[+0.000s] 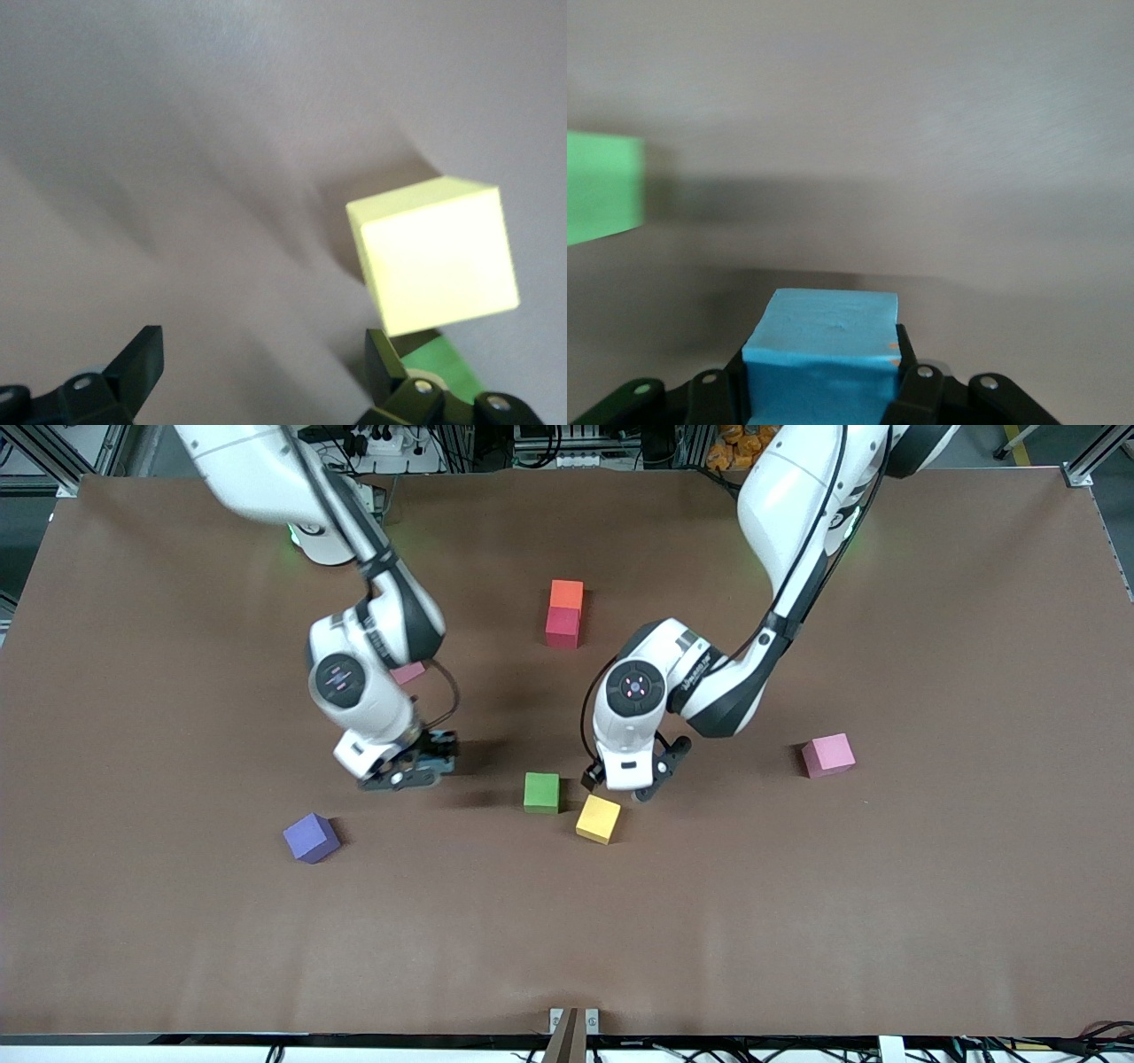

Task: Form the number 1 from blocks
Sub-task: 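Grasp the yellow cube with the left gripper while the right gripper carries the cyan cube, then place the cyan cube below the pink cube with the right gripper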

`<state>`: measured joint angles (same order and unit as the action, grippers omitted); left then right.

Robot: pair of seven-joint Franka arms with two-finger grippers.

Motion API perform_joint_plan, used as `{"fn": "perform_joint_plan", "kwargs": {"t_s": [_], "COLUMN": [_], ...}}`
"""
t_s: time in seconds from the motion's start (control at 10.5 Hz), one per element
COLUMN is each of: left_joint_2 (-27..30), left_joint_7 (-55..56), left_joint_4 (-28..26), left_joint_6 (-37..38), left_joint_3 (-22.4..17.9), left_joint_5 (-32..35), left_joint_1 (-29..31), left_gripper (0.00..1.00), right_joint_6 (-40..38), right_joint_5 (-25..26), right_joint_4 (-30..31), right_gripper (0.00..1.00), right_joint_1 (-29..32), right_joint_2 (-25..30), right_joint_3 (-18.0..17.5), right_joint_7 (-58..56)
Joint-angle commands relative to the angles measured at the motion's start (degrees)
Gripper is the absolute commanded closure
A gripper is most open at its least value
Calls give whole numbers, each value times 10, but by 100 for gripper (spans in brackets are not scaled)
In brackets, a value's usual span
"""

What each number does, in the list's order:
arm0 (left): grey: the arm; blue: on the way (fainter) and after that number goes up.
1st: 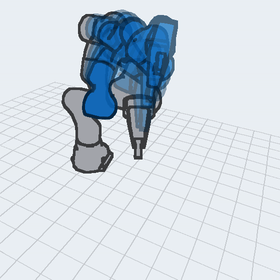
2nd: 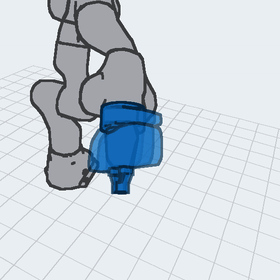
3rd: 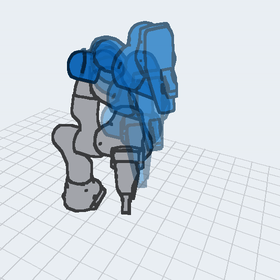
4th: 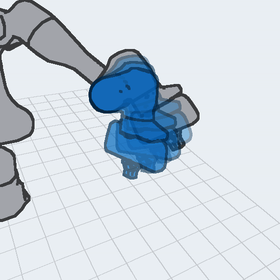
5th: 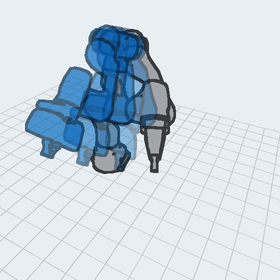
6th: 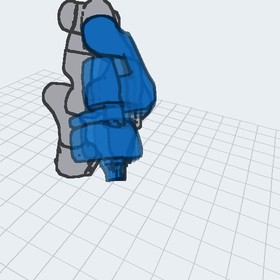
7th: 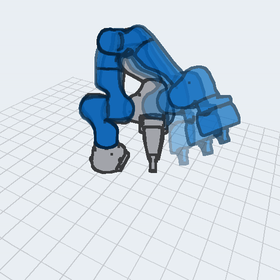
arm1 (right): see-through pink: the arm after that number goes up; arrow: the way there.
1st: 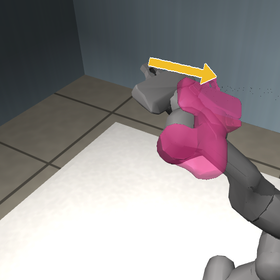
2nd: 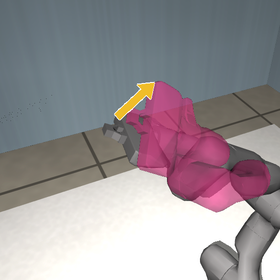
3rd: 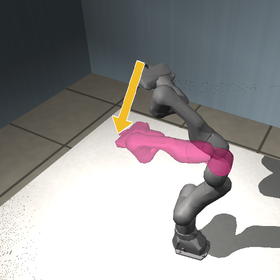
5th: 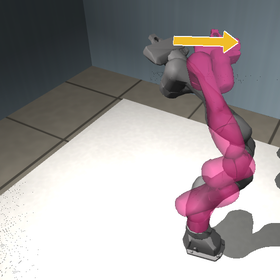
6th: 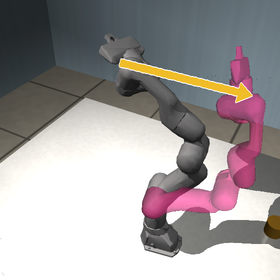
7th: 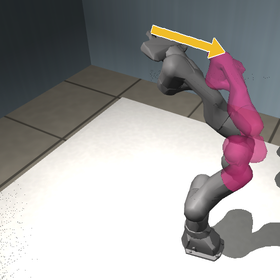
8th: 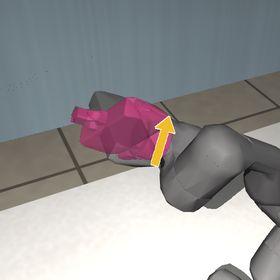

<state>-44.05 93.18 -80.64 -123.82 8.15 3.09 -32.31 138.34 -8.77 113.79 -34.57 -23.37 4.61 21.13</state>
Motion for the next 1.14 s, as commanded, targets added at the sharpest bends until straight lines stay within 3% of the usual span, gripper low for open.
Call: {"fn": "perform_joint_plan", "kwargs": {"t_s": [0.0, 0.48, 1.05], "left_joint_2": [-39, -67, -118], "left_joint_7": [58, 194, 193], "left_joint_4": [72, 84, 121], "left_joint_6": [14, -103, -138], "left_joint_3": [-31, -59, -76], "left_joint_5": [-5, -5, -5], "left_joint_1": [-15, -16, -36], "left_gripper": [0, 0, 0], "right_joint_6": [-3, 29, 29], "right_joint_5": [-4, -1, -1], "right_joint_4": [14, 14, 17], "right_gripper": [47, 47, 47], "right_joint_1": [-74, -182, -249], "right_joint_2": [34, 18, -26], "right_joint_3": [13, 12, 12], "right_joint_7": [91, 209, 234]}}
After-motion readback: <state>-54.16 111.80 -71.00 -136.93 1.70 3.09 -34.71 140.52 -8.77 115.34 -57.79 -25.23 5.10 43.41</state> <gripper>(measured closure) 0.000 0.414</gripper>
